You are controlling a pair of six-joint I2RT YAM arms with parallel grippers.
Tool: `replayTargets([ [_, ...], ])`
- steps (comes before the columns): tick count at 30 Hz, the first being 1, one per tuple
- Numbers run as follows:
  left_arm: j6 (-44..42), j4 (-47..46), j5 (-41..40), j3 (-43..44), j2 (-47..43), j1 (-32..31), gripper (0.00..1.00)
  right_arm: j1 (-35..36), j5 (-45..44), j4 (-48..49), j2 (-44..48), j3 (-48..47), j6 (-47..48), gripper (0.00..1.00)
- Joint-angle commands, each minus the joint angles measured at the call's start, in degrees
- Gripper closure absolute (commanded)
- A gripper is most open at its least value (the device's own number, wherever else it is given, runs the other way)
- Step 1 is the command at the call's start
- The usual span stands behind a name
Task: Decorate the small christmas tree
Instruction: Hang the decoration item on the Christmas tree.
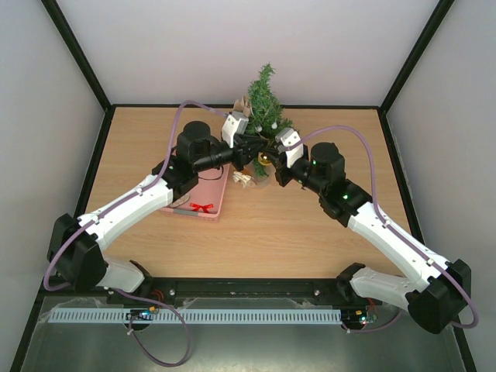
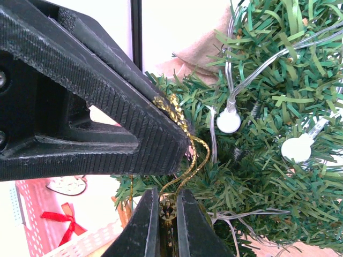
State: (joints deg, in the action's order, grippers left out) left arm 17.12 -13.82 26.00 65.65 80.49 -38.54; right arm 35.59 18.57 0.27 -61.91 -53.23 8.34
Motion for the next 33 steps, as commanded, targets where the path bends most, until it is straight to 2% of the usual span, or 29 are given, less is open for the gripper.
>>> replayTargets([
  [1, -1.0, -1.5, 1.0, 1.8, 0.5, 0.4, 0.87, -0.1, 0.2, 1.0, 1.1, 0.6, -0.3, 0.98],
  [6, -1.6, -1.5, 1.0, 1.8, 0.4, 0.4, 0.97, -0.1, 0.2, 1.0, 1.0, 0.6, -0.2, 0.98],
  [15, -2.0, -0.3, 0.2, 1.6, -0.1, 0.5, 0.97, -0.1, -0.6, 0.7, 1.0, 0.6, -0.1, 0.98],
  [21, 0.8, -0.9, 1.0, 1.2, -0.4, 0.4, 0.63, -0.1, -0.3, 1.0, 0.9, 0.6, -0.3, 0.98],
  [23, 1.5, -1.1, 1.1, 1.5, -0.1, 0.4, 0.60, -0.1, -0.1, 1.4, 1.0, 0.9, -0.5, 0.98],
  [30, 2.1, -1.2, 1.2, 2.7, 1.0, 0.2, 0.66, -0.1, 0.6, 1.9, 0.8, 1.1, -0.9, 0.98],
  [33, 2.1, -1.2, 0.4, 2.7, 0.7, 0.2, 0.79, -0.1, 0.1, 1.6, 0.7, 1.0, -0.6, 0.98],
])
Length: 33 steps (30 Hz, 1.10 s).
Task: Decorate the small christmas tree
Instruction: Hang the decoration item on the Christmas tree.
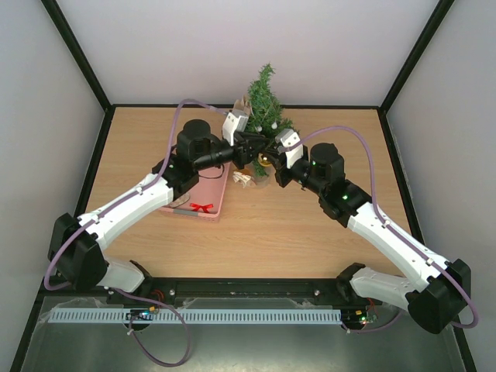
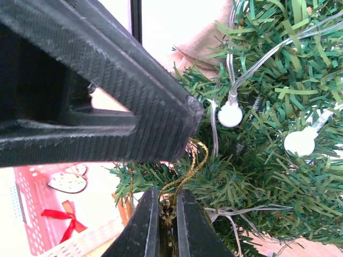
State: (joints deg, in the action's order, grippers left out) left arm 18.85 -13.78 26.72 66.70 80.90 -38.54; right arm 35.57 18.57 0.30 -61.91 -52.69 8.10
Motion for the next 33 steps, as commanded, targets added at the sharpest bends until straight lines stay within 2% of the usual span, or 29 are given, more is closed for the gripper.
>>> replayTargets([
  [1, 0.4, -1.4, -0.5, 1.7, 0.2, 0.2, 0.86, -0.1, 0.0, 1.5, 0.7, 0.5, -0.3, 0.98],
  [3, -0.1, -1.3, -0.7, 1.9, 0.1, 0.3, 0.96, -0.1, -0.6, 1.4, 0.7, 0.6, 0.0, 0.98],
  [4, -0.4, -0.9, -1.2, 2.0, -0.1, 0.3, 0.98, -0.1, -1.2, 1.1, 0.7, 0.6, 0.2, 0.98],
  [20, -7.5, 7.0, -4.5, 5.9, 1.0, 0.5, 0.98, -0.1, -8.1, -2.2, -0.7, -1.6, 2.2, 0.98],
  [33, -8.9, 9.6, -4.8, 7.6, 3.0, 0.5, 0.98, -0.1, -7.8, -2.1, -1.8, -2.6, 2.9, 0.98],
])
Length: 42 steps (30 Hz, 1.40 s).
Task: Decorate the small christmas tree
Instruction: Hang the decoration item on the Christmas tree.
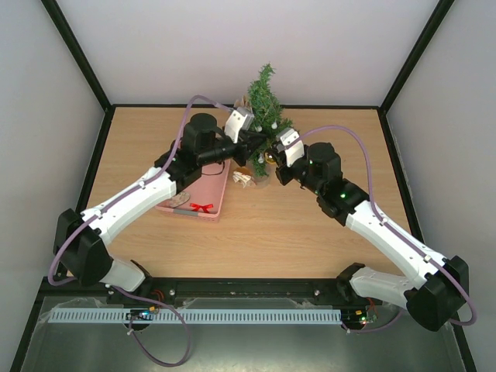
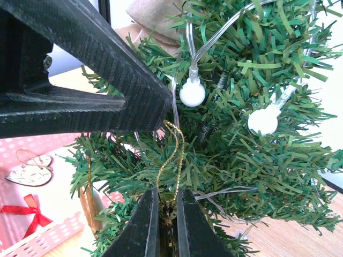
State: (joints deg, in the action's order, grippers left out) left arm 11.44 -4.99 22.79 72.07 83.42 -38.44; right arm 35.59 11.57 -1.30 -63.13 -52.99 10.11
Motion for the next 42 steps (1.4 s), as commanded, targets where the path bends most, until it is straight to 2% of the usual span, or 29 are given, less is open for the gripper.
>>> replayTargets([
  [1, -1.7, 1.0, -1.0, 2.2, 0.6, 0.4, 0.98, -0.1, -0.9, -0.6, -0.6, -2.3, 0.9, 0.98],
  [11, -2.4, 1.8, -1.3, 2.4, 1.0, 0.4, 0.97, -0.1, -1.1, -0.8, -0.8, -2.1, 0.9, 0.98],
  [12, -2.4, 2.0, -1.6, 2.4, 0.8, 0.4, 0.94, -0.1, -1.1, -0.8, -0.7, -2.0, 0.9, 0.98],
  [17, 0.3, 2.7, -3.4, 1.8, -1.5, 0.3, 0.65, -0.1, 0.3, -0.4, 0.2, -1.3, 0.6, 0.98],
  [19, 2.7, 1.4, -5.0, 0.0, -3.7, 0.2, 0.59, -0.1, 1.3, 0.7, 0.9, -0.4, 0.6, 0.98],
  [23, 8.6, -2.4, -7.1, -5.2, -7.6, 0.1, 0.59, -0.1, 2.5, 2.4, 1.6, 0.6, 0.1, 0.98],
  [27, 16.2, -6.3, -7.8, -10.0, -10.6, 0.2, 0.63, -0.1, 3.5, 4.1, 1.9, 1.2, -1.1, 0.98],
  [33, 24.7, -14.6, -4.0, -14.2, -12.2, -0.2, 0.66, -0.1, 4.7, 7.1, 2.2, 1.7, -3.8, 0.98],
  [42, 23.6, -14.4, -2.3, -9.5, -6.0, -0.7, 0.67, -0.1, 5.6, 7.6, 3.1, 2.3, -4.1, 0.98],
])
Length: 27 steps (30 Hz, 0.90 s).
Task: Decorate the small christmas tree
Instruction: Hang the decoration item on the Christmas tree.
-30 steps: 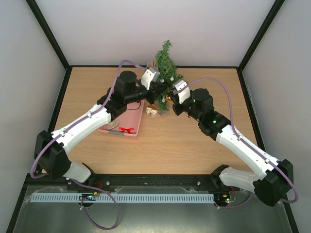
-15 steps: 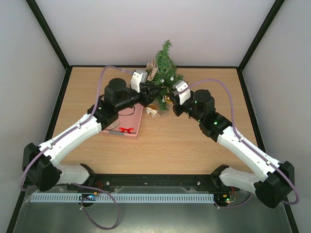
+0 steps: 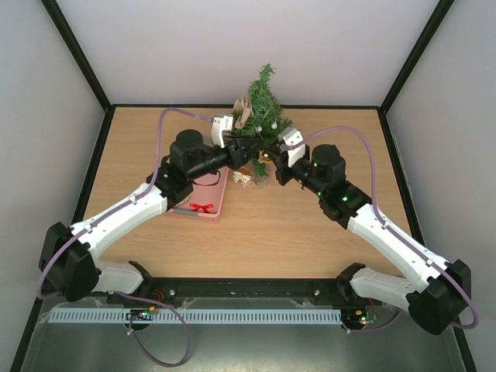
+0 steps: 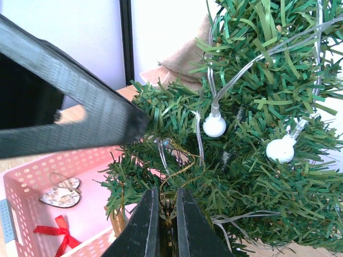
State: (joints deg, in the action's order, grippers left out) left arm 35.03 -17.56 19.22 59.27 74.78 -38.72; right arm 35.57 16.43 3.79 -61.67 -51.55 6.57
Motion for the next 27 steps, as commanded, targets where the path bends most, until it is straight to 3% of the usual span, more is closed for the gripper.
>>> replayTargets([
  [1, -0.3, -1.4, 1.3, 4.1, 3.4, -0.4, 0.67, -0.1, 0.7, 2.4, 1.6, 1.0, -0.4, 0.98],
  [14, -2.8, 6.0, 2.5, 11.2, 8.6, -0.4, 0.70, -0.1, 1.4, 1.7, 1.3, 1.4, 0.9, 0.98],
  [27, -4.2, 11.7, 1.4, 12.6, 9.3, -0.7, 0.70, -0.1, 0.6, 1.1, 1.2, 1.5, 1.5, 0.98],
])
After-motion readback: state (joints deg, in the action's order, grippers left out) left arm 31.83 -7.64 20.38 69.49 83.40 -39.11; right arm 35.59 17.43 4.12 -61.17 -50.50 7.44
